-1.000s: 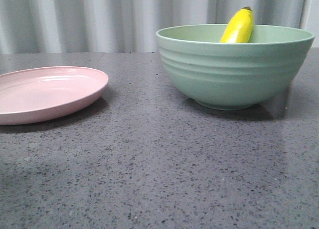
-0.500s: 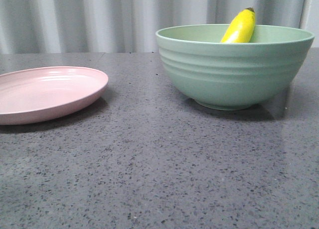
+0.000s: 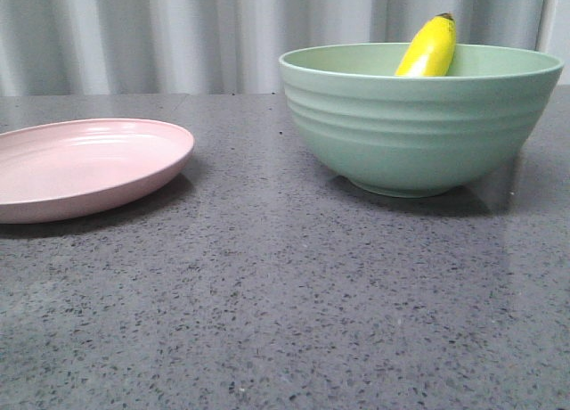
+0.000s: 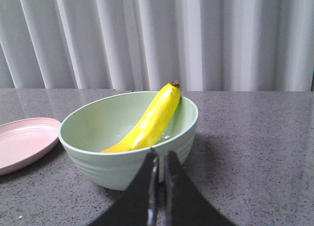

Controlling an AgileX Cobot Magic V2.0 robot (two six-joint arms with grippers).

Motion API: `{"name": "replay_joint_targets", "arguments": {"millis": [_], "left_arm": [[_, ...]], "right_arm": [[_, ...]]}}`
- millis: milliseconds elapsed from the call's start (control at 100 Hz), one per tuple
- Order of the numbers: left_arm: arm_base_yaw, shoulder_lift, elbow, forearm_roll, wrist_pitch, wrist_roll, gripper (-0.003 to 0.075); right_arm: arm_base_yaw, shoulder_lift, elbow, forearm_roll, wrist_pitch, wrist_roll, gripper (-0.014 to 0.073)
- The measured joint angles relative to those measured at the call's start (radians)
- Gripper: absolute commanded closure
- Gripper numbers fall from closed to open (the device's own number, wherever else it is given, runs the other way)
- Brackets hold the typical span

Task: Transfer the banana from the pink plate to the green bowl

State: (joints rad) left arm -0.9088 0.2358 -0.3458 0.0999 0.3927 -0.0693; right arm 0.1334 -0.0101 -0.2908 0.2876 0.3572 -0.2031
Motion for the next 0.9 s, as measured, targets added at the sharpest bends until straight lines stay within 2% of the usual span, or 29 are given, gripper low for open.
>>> {"name": "replay_joint_targets", "arguments": {"millis": [300, 420, 510, 730, 900], "left_arm": [[0.002, 0.000, 0.006, 0.014, 0.000, 0.000, 0.0739], [0.058, 0.000, 0.026, 0.014, -0.010, 0.000, 0.0739], [0.138, 0.000, 0.067, -0.014, -0.075, 0.000, 0.0739], [0.390, -0.012, 0.220, -0.049, -0.347, 0.000, 0.0739], [0.582, -0.091, 0.293, -0.053, -0.400, 0.000, 0.0739]], "right_arm": [[0.000, 0.000, 0.000, 0.000, 0.000, 0.000, 0.0666], [0.000, 0.000, 0.000, 0.000, 0.000, 0.000, 0.0666], [0.000, 0.000, 0.000, 0.000, 0.000, 0.000, 0.0666], [0.000, 0.000, 0.000, 0.000, 0.000, 0.000, 0.0666], [0.000, 0.000, 0.000, 0.000, 0.000, 0.000, 0.0666]]}}
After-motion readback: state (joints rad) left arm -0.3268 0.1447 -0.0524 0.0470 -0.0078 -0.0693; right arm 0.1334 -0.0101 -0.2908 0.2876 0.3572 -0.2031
